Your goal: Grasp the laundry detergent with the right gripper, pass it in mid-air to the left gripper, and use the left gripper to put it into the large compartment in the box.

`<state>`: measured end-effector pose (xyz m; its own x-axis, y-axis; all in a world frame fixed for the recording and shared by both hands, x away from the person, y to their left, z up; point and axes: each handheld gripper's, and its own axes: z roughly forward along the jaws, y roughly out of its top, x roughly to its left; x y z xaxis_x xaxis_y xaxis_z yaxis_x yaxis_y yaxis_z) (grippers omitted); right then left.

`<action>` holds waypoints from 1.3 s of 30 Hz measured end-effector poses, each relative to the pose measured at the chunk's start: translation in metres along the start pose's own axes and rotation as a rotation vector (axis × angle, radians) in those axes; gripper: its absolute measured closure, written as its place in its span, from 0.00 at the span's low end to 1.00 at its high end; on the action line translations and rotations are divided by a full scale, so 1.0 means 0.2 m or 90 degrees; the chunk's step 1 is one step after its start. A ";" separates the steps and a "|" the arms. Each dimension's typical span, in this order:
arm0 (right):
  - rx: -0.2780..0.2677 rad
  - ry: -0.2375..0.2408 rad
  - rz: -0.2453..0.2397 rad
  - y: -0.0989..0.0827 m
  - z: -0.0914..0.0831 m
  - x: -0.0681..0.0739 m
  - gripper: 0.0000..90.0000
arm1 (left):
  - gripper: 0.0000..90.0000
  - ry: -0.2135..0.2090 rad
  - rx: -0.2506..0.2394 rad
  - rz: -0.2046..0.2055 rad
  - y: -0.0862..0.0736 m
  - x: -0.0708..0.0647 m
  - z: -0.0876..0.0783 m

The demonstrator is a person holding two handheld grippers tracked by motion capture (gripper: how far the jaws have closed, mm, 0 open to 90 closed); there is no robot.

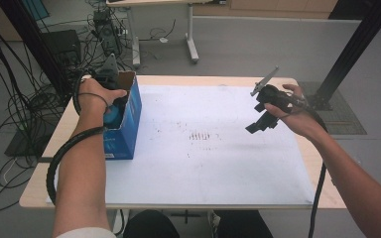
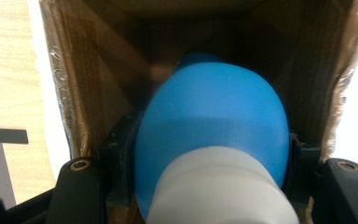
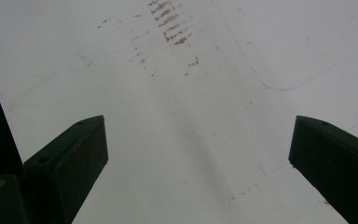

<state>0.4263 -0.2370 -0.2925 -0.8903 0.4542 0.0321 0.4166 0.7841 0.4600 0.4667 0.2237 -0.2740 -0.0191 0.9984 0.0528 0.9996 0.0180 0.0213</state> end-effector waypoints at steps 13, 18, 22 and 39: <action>-0.002 -0.003 0.001 0.00 0.00 0.00 0.05 | 0.40 0.001 -0.006 0.002 0.00 0.00 0.01; 0.001 -0.007 0.001 0.00 0.00 0.00 0.05 | 0.40 0.002 -0.008 0.000 0.00 0.00 0.01; 0.001 -0.009 0.002 0.00 0.00 0.00 0.05 | 0.40 0.003 -0.011 -0.001 0.00 0.00 0.02; 0.008 -0.010 -0.001 0.00 -0.01 -0.01 0.05 | 0.40 0.001 -0.015 -0.007 0.01 0.00 0.02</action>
<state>0.4284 -0.2383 -0.2908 -0.8878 0.4598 0.0174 0.4178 0.7897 0.4492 0.4695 0.2244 -0.2781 -0.0294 0.9981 0.0541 0.9986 0.0269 0.0457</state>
